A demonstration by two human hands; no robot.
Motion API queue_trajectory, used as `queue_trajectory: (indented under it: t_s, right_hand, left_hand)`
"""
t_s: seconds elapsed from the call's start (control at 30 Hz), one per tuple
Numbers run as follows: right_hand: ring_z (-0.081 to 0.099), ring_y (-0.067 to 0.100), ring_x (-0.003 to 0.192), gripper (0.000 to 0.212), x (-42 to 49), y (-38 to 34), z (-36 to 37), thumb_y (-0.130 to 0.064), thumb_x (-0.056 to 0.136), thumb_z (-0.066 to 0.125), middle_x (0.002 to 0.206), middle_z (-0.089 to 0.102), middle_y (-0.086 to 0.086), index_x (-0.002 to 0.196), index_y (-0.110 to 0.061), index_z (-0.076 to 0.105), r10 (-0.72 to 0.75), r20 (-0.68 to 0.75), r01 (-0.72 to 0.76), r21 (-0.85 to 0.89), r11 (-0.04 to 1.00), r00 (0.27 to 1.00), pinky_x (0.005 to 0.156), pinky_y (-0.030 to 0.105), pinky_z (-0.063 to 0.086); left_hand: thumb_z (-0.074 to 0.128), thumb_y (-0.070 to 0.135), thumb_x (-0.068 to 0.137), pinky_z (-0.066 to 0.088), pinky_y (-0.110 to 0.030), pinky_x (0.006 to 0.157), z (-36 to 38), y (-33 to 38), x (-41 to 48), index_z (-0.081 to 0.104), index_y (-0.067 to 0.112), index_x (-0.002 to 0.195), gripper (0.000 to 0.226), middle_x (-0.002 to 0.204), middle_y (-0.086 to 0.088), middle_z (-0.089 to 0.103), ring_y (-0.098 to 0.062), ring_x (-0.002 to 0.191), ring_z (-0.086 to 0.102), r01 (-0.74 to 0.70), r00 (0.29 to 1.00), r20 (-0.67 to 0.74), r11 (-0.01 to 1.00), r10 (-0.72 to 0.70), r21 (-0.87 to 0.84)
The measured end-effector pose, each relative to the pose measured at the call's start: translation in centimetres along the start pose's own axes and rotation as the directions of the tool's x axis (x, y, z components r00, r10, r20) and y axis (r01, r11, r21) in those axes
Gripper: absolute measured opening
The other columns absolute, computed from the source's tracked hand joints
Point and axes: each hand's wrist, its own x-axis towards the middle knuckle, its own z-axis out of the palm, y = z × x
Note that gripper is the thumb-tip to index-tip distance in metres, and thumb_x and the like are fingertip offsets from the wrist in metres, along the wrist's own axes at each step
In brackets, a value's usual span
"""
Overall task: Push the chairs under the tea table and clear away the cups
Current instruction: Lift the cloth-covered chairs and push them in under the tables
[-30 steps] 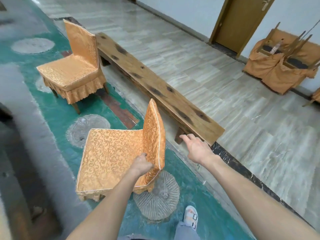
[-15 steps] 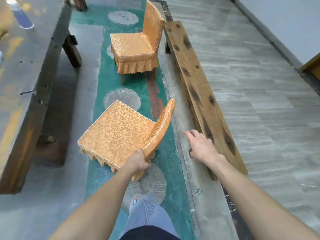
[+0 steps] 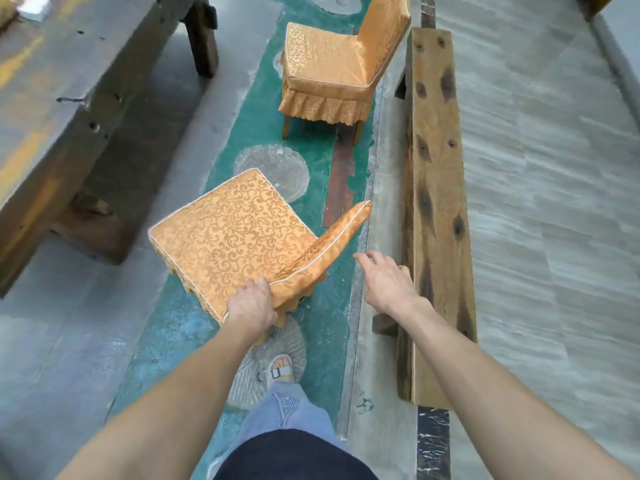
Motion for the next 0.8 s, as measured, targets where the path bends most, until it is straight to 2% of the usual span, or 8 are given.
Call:
queue_trajectory:
  t_s: [0.07,0.17,0.27,0.37,0.5,0.6,0.73,0.8]
  right_hand:
    - [0.037,0.028,0.141,0.083,1.9,0.6,-0.3,-0.001,0.085,0.059,0.156,0.035,0.005,0.157,-0.026,0.024,-0.025,0.01,0.025,-0.027,0.999,1.0,0.107,0.05,0.038]
    - [0.037,0.028,0.141,0.082,4.8,1.4,-0.9,0.0,0.085,0.057,0.154,0.036,0.005,0.157,-0.025,0.025,-0.067,0.013,0.068,-0.091,0.994,0.998,0.107,0.05,0.036]
    - [0.036,0.029,0.14,0.083,7.5,1.8,-1.1,0.001,0.084,0.057,0.154,0.035,0.005,0.155,-0.026,0.025,-0.1,0.01,0.101,-0.144,0.984,0.995,0.106,0.051,0.036]
    - [0.032,0.028,0.144,0.085,10.1,1.9,-1.1,0.002,0.083,0.059,0.153,0.035,0.005,0.155,-0.028,0.025,-0.162,0.002,0.159,-0.202,0.966,0.987,0.11,0.053,0.034]
    - [0.016,0.028,0.153,0.088,13.6,2.3,-1.6,0.002,0.085,0.057,0.16,0.026,0.003,0.158,-0.031,0.02,-0.288,0.033,0.286,-0.273,0.919,0.957,0.121,0.056,0.022]
    - [0.011,0.029,0.156,0.081,16.3,3.0,-1.8,-0.003,0.087,0.058,0.161,0.026,0.002,0.155,-0.031,0.024,-0.371,0.08,0.374,-0.353,0.858,0.925,0.124,0.057,0.013]
    - [0.032,0.025,0.146,0.068,19.3,3.4,-1.1,-0.021,0.086,0.07,0.147,0.042,0.0,0.144,-0.027,0.036,-0.495,0.17,0.515,-0.44,0.736,0.852,0.123,0.053,0.018]
    - [0.045,0.025,0.132,0.059,20.6,3.5,-0.1,-0.019,0.083,0.072,0.132,0.05,-0.002,0.133,-0.025,0.041,-0.549,0.155,0.555,-0.444,0.704,0.821,0.117,0.049,0.028]
  left_hand:
    - [0.059,0.025,0.091,0.05,-0.042,0.098,0.4,0.1,0.1,0.039,0.011,0.129,0.045,0.132,-0.014,0.048,-0.034,0.123,0.05,0.03,1.0,0.005,0.999,-0.03,-0.027]
    - [0.068,0.03,0.088,0.053,-0.043,0.093,0.8,0.1,0.2,0.035,0.014,0.133,0.058,0.133,-0.011,0.044,-0.031,0.125,0.044,0.072,0.997,0.007,0.996,-0.072,-0.062]
    - [0.069,0.026,0.088,0.055,-0.042,0.087,1.0,0.2,0.1,0.034,0.015,0.132,0.058,0.132,-0.011,0.045,-0.031,0.124,0.044,0.093,0.995,-0.017,0.995,-0.093,-0.038]
    - [0.068,0.025,0.088,0.055,-0.042,0.086,1.1,0.4,0.6,0.035,0.014,0.135,0.058,0.132,-0.011,0.046,-0.03,0.123,0.046,0.135,0.991,-0.004,0.99,-0.135,-0.037]
    - [0.069,0.04,0.088,0.052,-0.044,0.093,0.8,0.4,1.7,0.03,0.017,0.149,0.075,0.144,-0.014,0.039,-0.032,0.131,0.043,0.168,0.984,0.07,0.982,-0.162,-0.086]
    - [0.063,0.045,0.089,0.052,-0.045,0.093,0.9,0.5,2.1,0.031,0.022,0.15,0.074,0.143,-0.012,0.04,-0.032,0.131,0.041,0.182,0.982,0.063,0.98,-0.177,-0.083]
    - [0.06,0.043,0.086,0.043,-0.039,0.072,1.3,0.4,1.9,0.038,0.026,0.142,0.062,0.136,-0.007,0.044,-0.027,0.126,0.045,0.157,0.987,-0.014,0.983,-0.159,-0.093]
    - [0.058,0.037,0.083,0.037,-0.037,0.063,1.8,0.2,2.0,0.039,0.027,0.133,0.055,0.128,-0.005,0.046,-0.025,0.119,0.047,0.12,0.99,-0.065,0.989,-0.126,-0.089]
